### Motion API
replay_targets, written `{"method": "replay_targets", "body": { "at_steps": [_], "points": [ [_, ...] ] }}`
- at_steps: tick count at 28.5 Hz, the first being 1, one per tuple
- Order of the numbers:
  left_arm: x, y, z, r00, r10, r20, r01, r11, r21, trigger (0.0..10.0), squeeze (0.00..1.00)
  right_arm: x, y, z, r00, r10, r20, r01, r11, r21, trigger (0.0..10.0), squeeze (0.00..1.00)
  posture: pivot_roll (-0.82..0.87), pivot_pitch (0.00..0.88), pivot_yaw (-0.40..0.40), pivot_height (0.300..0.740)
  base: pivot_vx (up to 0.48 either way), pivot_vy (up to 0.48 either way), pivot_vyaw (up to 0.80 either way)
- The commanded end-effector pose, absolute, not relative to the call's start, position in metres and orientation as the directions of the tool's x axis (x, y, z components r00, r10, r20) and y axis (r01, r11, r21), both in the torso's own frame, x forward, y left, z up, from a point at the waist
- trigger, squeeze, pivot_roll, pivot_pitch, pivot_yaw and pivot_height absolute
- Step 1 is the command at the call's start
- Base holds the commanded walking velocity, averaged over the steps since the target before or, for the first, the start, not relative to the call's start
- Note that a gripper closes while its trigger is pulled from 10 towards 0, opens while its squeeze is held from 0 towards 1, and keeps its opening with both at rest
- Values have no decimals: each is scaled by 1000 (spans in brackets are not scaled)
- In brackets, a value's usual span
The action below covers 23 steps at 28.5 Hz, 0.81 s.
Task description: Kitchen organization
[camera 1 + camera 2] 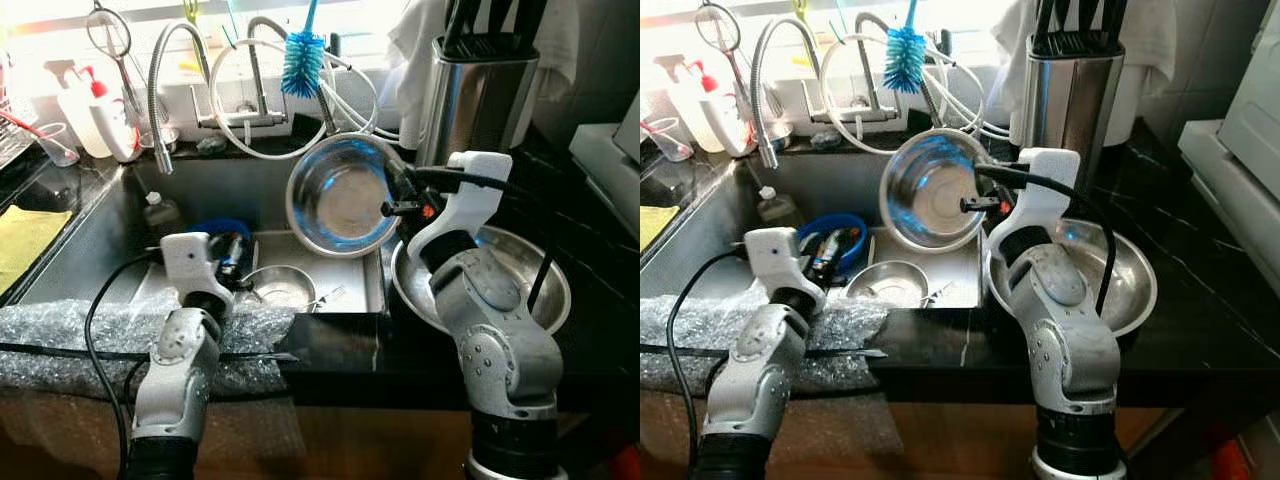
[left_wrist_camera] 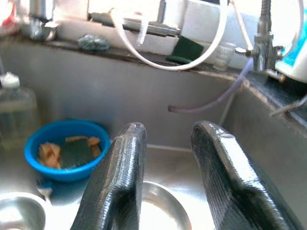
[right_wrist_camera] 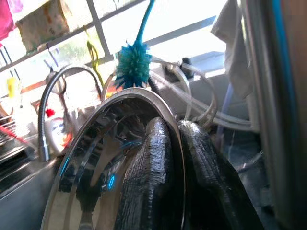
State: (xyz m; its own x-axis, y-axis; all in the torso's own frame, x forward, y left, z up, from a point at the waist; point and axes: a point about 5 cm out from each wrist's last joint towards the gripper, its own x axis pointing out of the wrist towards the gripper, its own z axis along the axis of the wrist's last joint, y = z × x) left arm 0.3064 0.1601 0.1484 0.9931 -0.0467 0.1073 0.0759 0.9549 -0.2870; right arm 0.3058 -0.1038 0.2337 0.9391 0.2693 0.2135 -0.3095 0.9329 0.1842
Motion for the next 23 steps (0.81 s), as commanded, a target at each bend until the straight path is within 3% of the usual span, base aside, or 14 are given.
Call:
{"method": "replay_targets", "body": {
  "at_steps": [1,4,10,18,23],
  "points": [
    [307,166,151,994,-34,106,62,959,-277,10000,0,306,-103,235,935,252,249,-299,938,177,10000,0,-114,0,83,740,0,0,0],
    [307,169,152,993,-43,107,72,956,-283,10000,0,308,-108,235,937,202,283,-264,944,199,10000,0,-117,0,87,740,0,0,0],
    [308,156,168,970,-178,166,238,838,-491,10000,0,313,-104,222,940,221,260,-268,949,164,10000,0,-115,0,92,740,0,0,0],
    [306,149,175,951,-236,201,307,800,-516,10000,0,314,-102,220,936,219,274,-270,949,163,10000,0,-111,0,94,740,0,0,0],
    [300,134,189,893,-378,245,450,757,-474,10000,0,316,-99,223,925,238,296,-296,941,168,10000,0,-102,0,83,740,0,0,0]
  ]
}}
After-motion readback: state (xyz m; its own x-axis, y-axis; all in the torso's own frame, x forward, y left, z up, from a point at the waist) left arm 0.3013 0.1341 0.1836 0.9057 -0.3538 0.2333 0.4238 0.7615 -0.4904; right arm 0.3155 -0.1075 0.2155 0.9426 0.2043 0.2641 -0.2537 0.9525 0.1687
